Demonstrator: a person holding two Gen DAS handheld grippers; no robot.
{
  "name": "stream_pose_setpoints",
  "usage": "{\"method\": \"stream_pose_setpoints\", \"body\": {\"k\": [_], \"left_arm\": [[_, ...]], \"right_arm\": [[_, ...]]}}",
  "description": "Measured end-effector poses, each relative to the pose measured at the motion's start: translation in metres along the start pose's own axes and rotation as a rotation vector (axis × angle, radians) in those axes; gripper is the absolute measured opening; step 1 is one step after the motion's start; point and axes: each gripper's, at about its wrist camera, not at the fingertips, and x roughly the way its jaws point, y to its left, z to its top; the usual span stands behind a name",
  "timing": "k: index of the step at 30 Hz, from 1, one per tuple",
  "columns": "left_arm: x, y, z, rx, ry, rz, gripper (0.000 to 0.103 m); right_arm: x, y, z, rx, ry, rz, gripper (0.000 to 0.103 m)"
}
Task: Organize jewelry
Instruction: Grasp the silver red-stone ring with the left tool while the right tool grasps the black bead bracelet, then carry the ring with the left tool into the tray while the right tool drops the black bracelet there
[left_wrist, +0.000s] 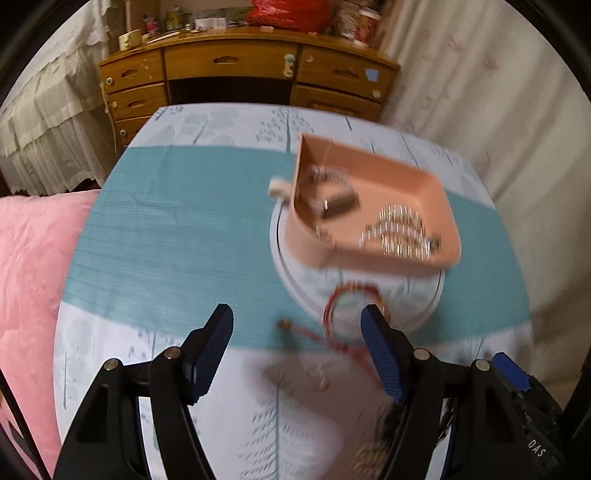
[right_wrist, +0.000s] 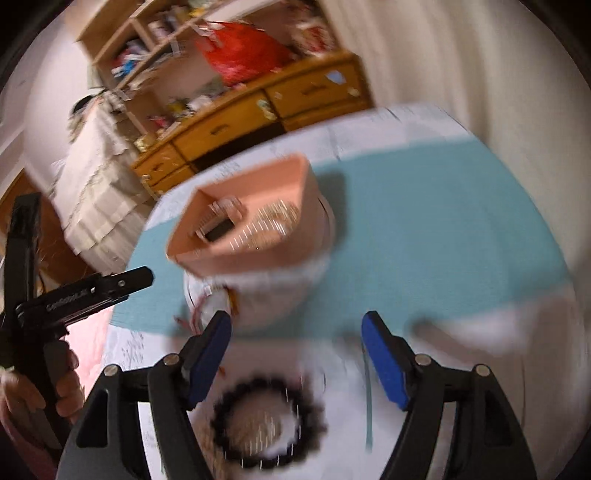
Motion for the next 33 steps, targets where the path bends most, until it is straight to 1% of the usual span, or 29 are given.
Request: {"method": "stream_pose_setpoints", "body": {"k": [3, 5, 8, 10, 11, 12, 13, 14, 16, 17, 19, 21, 22, 23, 24, 25, 26, 27, 29, 31, 33], "left_arm": [[0.001, -0.001, -0.02, 0.034, 0.019, -0.005, 0.07], [0.003, -0.002, -0.03, 0.051, 0.035, 0.0, 0.069], [0.009, -0.007, -0.045, 0.093, 0.051, 0.023, 0.061], [0.014, -0.009, -0.051, 0.109, 0.057, 0.032, 0.054], [0.016, -0.01, -0.054, 0.113, 0.058, 0.034, 0.052], [0.017, -0.011, -0.056, 0.114, 0.055, 0.031, 0.05], [0.018, -0.011, -0.057, 0.116, 0.052, 0.03, 0.049], [0.019, -0.012, -0.059, 0.122, 0.049, 0.03, 0.048], [0.02, -0.016, -0.061, 0.15, 0.043, 0.035, 0.037], [0.021, -0.018, -0.062, 0.164, 0.041, 0.038, 0.037], [0.024, -0.022, -0.063, 0.187, 0.04, 0.043, 0.037], [0.025, -0.025, -0.062, 0.205, 0.031, 0.05, 0.036], [0.025, -0.027, -0.062, 0.213, 0.027, 0.053, 0.036], [0.026, -0.028, -0.062, 0.223, 0.025, 0.053, 0.034], [0.026, -0.029, -0.061, 0.228, 0.025, 0.045, 0.028], [0.026, -0.03, -0.06, 0.229, 0.024, 0.041, 0.024], [0.027, -0.031, -0.06, 0.231, 0.022, 0.042, 0.022], [0.027, -0.032, -0.059, 0.236, 0.019, 0.039, 0.018], [0.028, -0.033, -0.058, 0.244, 0.009, 0.039, 0.017], [0.029, -0.033, -0.057, 0.237, 0.004, 0.025, 0.008], [0.029, -0.031, -0.056, 0.224, 0.003, 0.017, 0.006]], "right_arm": [[-0.008, 0.002, -0.031, 0.049, 0.033, -0.059, 0.074], [-0.012, 0.007, -0.045, 0.044, 0.044, -0.091, 0.074], [-0.02, 0.019, -0.062, 0.01, 0.03, -0.137, 0.074], [-0.021, 0.025, -0.068, -0.009, 0.026, -0.145, 0.073], [-0.02, 0.029, -0.071, -0.025, 0.025, -0.146, 0.073], [-0.02, 0.031, -0.072, -0.031, 0.022, -0.149, 0.068], [-0.02, 0.033, -0.073, -0.037, 0.017, -0.156, 0.058], [-0.019, 0.034, -0.074, -0.041, 0.02, -0.165, 0.053], [-0.015, 0.033, -0.071, -0.029, 0.035, -0.185, 0.038], [-0.013, 0.031, -0.07, -0.016, 0.037, -0.188, 0.035], [-0.011, 0.029, -0.069, 0.004, 0.038, -0.202, 0.034], [-0.004, 0.028, -0.069, -0.002, 0.067, -0.226, 0.034], [-0.001, 0.028, -0.069, -0.008, 0.084, -0.232, 0.033], [-0.001, 0.029, -0.069, -0.012, 0.078, -0.238, 0.033], [-0.001, 0.03, -0.07, -0.021, 0.077, -0.235, 0.028], [-0.001, 0.032, -0.07, -0.029, 0.074, -0.227, 0.022], [0.0, 0.033, -0.07, -0.042, 0.075, -0.219, 0.022], [0.001, 0.034, -0.071, -0.055, 0.075, -0.216, 0.022], [0.001, 0.034, -0.071, -0.056, 0.074, -0.209, 0.022], [0.001, 0.034, -0.07, -0.052, 0.075, -0.197, 0.019], [0.002, 0.034, -0.07, -0.055, 0.076, -0.192, 0.019]]}}
